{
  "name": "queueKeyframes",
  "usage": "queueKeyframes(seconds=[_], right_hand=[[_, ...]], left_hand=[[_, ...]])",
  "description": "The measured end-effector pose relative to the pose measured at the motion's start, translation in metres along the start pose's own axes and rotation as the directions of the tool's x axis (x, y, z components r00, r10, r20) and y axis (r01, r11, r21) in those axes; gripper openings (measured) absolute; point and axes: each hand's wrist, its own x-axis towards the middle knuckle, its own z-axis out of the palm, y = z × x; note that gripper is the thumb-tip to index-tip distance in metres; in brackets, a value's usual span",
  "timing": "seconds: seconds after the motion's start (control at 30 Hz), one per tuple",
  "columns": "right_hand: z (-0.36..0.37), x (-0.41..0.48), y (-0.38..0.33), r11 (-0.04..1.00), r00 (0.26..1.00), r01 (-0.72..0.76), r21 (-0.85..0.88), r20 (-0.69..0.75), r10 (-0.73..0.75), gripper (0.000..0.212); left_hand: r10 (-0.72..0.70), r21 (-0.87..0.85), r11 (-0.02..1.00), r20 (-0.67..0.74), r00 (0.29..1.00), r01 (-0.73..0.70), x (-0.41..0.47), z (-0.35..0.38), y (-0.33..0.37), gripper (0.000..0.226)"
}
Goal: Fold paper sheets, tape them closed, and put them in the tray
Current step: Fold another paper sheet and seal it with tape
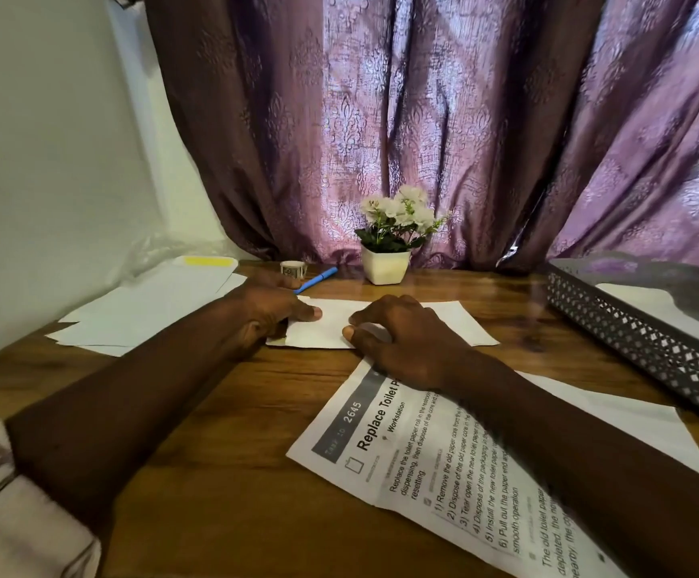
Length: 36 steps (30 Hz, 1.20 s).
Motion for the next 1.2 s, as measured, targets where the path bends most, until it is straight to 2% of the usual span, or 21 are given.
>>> queueKeyframes(seconds=[0.13, 0.17, 0.2, 0.27, 0.33, 0.37, 0.4, 0.47, 0.5, 0.57, 0.63, 0.7, 0.8, 0.87, 0.9, 0.97, 1.0, 1.07, 1.1, 1.2], right_hand=[[0.001, 0.000, -0.002, 0.990, 0.994, 0.103, -0.093, -0.014, -0.104, 0.058], [0.002, 0.001, -0.002, 0.987, 0.993, 0.121, -0.108, 0.020, -0.120, 0.060], [0.004, 0.001, -0.001, 0.985, 0.991, 0.126, -0.115, 0.063, -0.119, 0.060], [0.006, 0.003, 0.000, 0.988, 0.986, 0.106, -0.112, 0.138, -0.090, 0.058], [0.006, 0.004, 0.001, 0.991, 0.985, 0.092, -0.099, 0.156, -0.076, 0.057], [0.007, 0.004, 0.002, 0.991, 0.985, 0.091, -0.096, 0.154, -0.076, 0.058], [0.008, 0.005, 0.003, 0.991, 0.985, 0.091, -0.094, 0.154, -0.076, 0.058], [0.009, 0.005, 0.004, 0.992, 0.985, 0.088, -0.089, 0.153, -0.074, 0.058], [0.009, 0.005, 0.004, 0.993, 0.986, 0.085, -0.084, 0.151, -0.071, 0.058], [0.010, 0.006, 0.005, 0.994, 0.987, 0.081, -0.078, 0.147, -0.069, 0.057], [0.009, 0.005, 0.005, 0.993, 0.987, 0.082, -0.083, 0.143, -0.070, 0.057], [0.008, 0.004, 0.005, 0.994, 0.988, 0.074, -0.080, 0.142, -0.063, 0.056], [0.008, 0.003, 0.004, 0.994, 0.989, 0.073, -0.078, 0.136, -0.062, 0.056], [0.009, 0.004, 0.004, 0.994, 0.989, 0.075, -0.076, 0.130, -0.065, 0.056], [0.009, 0.004, 0.004, 0.994, 0.989, 0.075, -0.073, 0.130, -0.065, 0.056], [0.009, 0.004, 0.004, 0.995, 0.990, 0.076, -0.069, 0.127, -0.067, 0.056], [0.009, 0.005, 0.004, 0.995, 0.990, 0.077, -0.068, 0.125, -0.068, 0.056], [0.010, 0.005, 0.004, 0.995, 0.991, 0.074, -0.066, 0.120, -0.065, 0.056], [0.010, 0.005, 0.005, 0.995, 0.991, 0.073, -0.064, 0.119, -0.066, 0.056], [0.010, 0.004, 0.005, 0.996, 0.991, 0.074, -0.056, 0.118, -0.067, 0.056]], left_hand=[[0.036, -0.033, 0.999, 0.093, 0.995, -0.033, 0.006, 0.005, -0.002, 0.071], [0.080, 0.033, 0.996, 0.087, 0.993, -0.083, 0.006, 0.005, -0.001, 0.069], [0.165, 0.177, 0.969, 0.061, 0.984, -0.174, 0.001, 0.003, 0.002, 0.062], [0.399, 0.538, 0.787, -0.073, 0.914, -0.301, -0.003, -0.004, 0.006, 0.043], [0.505, 0.667, 0.693, -0.180, 0.844, -0.272, -0.004, -0.019, 0.008, 0.029], [0.508, 0.708, 0.664, -0.192, 0.840, -0.240, -0.002, -0.026, 0.006, 0.028], [0.474, 0.759, 0.620, -0.158, 0.866, -0.200, -0.003, -0.030, 0.005, 0.028], [0.388, 0.840, 0.494, 0.017, 0.921, -0.224, 0.000, -0.035, 0.000, 0.024], [0.366, 0.837, 0.476, 0.091, 0.926, -0.270, 0.001, -0.034, 0.000, 0.025], [0.363, 0.753, 0.567, 0.136, 0.922, -0.334, 0.001, -0.030, 0.003, 0.036], [0.280, 0.536, 0.798, 0.077, 0.957, -0.277, 0.003, -0.029, 0.005, 0.045], [0.183, 0.306, 0.935, 0.010, 0.983, -0.177, 0.000, -0.030, 0.007, 0.051], [0.037, 0.047, 0.998, -0.061, 0.997, -0.034, -0.008, -0.034, 0.009, 0.043], [-0.088, -0.141, 0.986, 0.018, 0.996, 0.089, -0.010, -0.036, 0.012, 0.030], [-0.113, -0.158, 0.980, 0.040, 0.993, 0.118, -0.011, -0.036, 0.012, 0.023], [-0.078, 0.033, 0.996, -0.070, 0.995, 0.080, -0.008, -0.036, 0.010, 0.010], [-0.001, 0.174, 0.984, -0.147, 0.989, 0.027, -0.006, -0.036, 0.009, 0.009], [0.106, 0.383, 0.923, -0.187, 0.977, -0.027, -0.002, -0.038, 0.006, 0.022], [0.114, 0.470, 0.882, -0.175, 0.978, -0.019, 0.001, -0.039, 0.004, 0.032], [0.113, 0.736, 0.676, -0.158, 0.981, 0.041, 0.006, -0.037, -0.002, 0.056]])
